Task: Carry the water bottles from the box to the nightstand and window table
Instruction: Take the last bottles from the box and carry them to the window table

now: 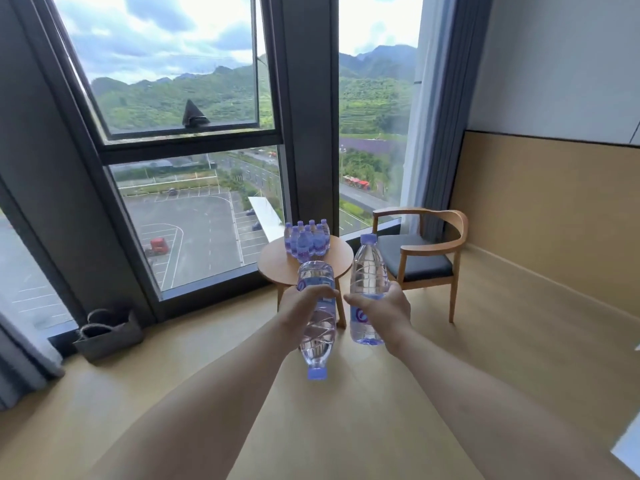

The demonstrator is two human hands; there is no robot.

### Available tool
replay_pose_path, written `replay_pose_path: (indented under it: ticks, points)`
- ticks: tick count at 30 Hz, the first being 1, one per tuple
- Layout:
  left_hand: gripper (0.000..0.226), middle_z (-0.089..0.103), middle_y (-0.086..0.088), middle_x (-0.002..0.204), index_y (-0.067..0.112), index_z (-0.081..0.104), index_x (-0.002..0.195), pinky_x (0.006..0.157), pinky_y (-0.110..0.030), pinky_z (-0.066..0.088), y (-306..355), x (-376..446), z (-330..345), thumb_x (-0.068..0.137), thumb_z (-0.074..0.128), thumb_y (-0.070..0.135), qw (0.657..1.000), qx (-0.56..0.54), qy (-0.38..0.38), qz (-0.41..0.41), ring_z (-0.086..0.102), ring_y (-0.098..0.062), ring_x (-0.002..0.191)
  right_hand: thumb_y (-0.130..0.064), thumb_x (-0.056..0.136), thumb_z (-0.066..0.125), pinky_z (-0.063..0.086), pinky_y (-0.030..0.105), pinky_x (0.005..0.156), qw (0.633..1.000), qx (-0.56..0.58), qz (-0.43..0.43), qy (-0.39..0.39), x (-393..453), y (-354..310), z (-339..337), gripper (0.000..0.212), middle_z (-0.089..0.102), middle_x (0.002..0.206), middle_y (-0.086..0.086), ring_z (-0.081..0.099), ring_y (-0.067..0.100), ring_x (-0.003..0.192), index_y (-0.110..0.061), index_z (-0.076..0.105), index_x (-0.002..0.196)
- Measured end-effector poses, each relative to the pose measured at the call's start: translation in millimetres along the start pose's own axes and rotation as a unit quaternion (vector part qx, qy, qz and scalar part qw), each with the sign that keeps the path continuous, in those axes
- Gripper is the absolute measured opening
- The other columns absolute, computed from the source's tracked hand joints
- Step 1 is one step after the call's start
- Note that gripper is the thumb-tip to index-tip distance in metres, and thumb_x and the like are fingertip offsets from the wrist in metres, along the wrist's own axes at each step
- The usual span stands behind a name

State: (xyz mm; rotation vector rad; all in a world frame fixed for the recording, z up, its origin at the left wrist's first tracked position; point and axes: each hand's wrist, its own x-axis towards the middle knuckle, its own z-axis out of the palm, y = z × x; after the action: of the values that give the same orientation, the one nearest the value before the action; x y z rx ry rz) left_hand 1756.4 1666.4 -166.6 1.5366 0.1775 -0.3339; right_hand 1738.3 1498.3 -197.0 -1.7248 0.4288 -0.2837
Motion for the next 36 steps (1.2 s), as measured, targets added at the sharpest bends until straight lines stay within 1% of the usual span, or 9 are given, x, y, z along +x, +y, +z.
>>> replay_pose_path:
  ticks: [4, 6, 9, 12, 16, 26, 28, 32, 36]
  points:
    - [0.051, 0.076, -0.019, 0.1, 0.012, 0.067, 0.114, 0.059, -0.036, 0.061, 0.6, 92.7, 1.7, 0.068, 0.086, 0.022, 0.999, 0.004, 0.028, -0.016, 0.076, -0.033, 0.081, -0.037, 0.063, 0.096, 0.063, 0.039, 0.076, 1.0, 0.003, 0.007, -0.011, 91.6, 16.0, 31.0, 0.069, 0.07, 0.104, 0.0, 0.071, 0.018, 0.089, -0.019, 0.054, 0.115]
    - [0.052, 0.076, -0.02, 0.1, 0.01, 0.067, 0.115, 0.073, -0.045, 0.065, 6.3, 138.7, 4.9, 0.068, 0.087, 0.02, 0.999, 0.002, 0.046, -0.019, 0.077, -0.035, 0.084, -0.037, 0.064, 0.095, 0.059, 0.029, 0.063, 1.0, 0.005, 0.007, -0.014, 140.2, 21.0, 45.5, 0.067, 0.069, 0.099, -0.002, 0.07, 0.013, 0.083, -0.019, 0.055, 0.114]
    - [0.05, 0.076, -0.023, 0.103, 0.008, 0.066, 0.115, 0.084, -0.061, 0.06, 24.3, 202.7, 10.6, 0.07, 0.084, 0.016, 0.996, -0.004, 0.076, -0.044, 0.076, -0.04, 0.09, -0.037, 0.064, 0.095, 0.059, 0.031, 0.065, 0.999, 0.002, 0.024, -0.023, 212.4, 24.2, 63.4, 0.066, 0.068, 0.098, -0.002, 0.069, 0.015, 0.082, -0.02, 0.053, 0.111]
    - [0.051, 0.077, -0.018, 0.101, 0.011, 0.065, 0.114, 0.079, -0.053, 0.064, 48.2, 260.1, 12.1, 0.069, 0.087, 0.019, 0.993, 0.008, 0.097, -0.062, 0.078, -0.032, 0.083, -0.038, 0.063, 0.095, 0.06, 0.035, 0.072, 0.999, -0.005, 0.043, -0.033, 276.5, 25.2, 82.4, 0.066, 0.068, 0.1, 0.0, 0.069, 0.018, 0.085, -0.02, 0.053, 0.111]
    - [0.052, 0.079, -0.013, 0.096, 0.014, 0.067, 0.112, 0.049, -0.031, 0.059, 69.0, 325.2, 10.3, 0.067, 0.09, 0.025, 0.991, 0.024, 0.105, -0.083, 0.078, -0.024, 0.071, -0.038, 0.062, 0.096, 0.055, 0.029, 0.063, 0.997, 0.006, 0.059, -0.053, 345.3, 23.9, 109.7, 0.07, 0.067, 0.1, -0.002, 0.068, 0.013, 0.084, -0.021, 0.051, 0.114]
    - [0.041, 0.072, -0.001, 0.056, 0.016, 0.065, 0.092, 0.036, -0.02, 0.049, 68.6, 492.4, -16.2, 0.065, 0.093, 0.03, 0.986, 0.026, 0.104, -0.127, 0.069, -0.014, 0.045, -0.034, 0.06, 0.097, 0.051, 0.023, 0.056, 0.992, 0.015, 0.093, -0.079, 474.3, 52.6, 188.1, 0.059, 0.067, 0.097, -0.002, 0.07, 0.011, 0.079, -0.03, 0.049, 0.095]
    - [0.047, 0.075, -0.003, 0.063, 0.016, 0.066, 0.097, 0.035, -0.019, 0.047, 70.0, 532.8, -26.7, 0.064, 0.093, 0.034, 0.985, 0.04, 0.09, -0.141, 0.069, -0.013, 0.045, -0.039, 0.06, 0.096, 0.055, 0.026, 0.059, 0.992, 0.018, 0.097, -0.074, 504.3, 55.1, 210.5, 0.059, 0.069, 0.099, -0.002, 0.071, 0.012, 0.081, -0.03, 0.05, 0.095]
    - [0.058, 0.076, -0.008, 0.1, 0.014, 0.068, 0.11, 0.044, -0.021, 0.051, 72.9, 620.0, -49.3, 0.064, 0.093, 0.038, 0.982, 0.049, 0.059, -0.173, 0.074, -0.018, 0.069, -0.064, 0.052, 0.089, 0.063, 0.044, 0.08, 0.992, 0.025, 0.108, -0.058, 566.2, 57.1, 261.4, 0.078, 0.073, 0.104, 0.004, 0.074, 0.021, 0.09, -0.021, 0.063, 0.111]
    - [0.043, 0.064, 0.01, 0.077, 0.019, 0.061, 0.094, 0.044, -0.019, 0.046, 78.8, 691.9, -69.9, 0.068, 0.095, 0.027, 0.981, 0.074, 0.015, -0.177, 0.063, -0.002, 0.056, -0.07, 0.052, 0.085, 0.063, 0.045, 0.081, 0.99, 0.043, 0.129, -0.029, 617.3, 58.3, 303.7, 0.078, 0.076, 0.102, 0.001, 0.075, 0.019, 0.088, -0.026, 0.065, 0.112]
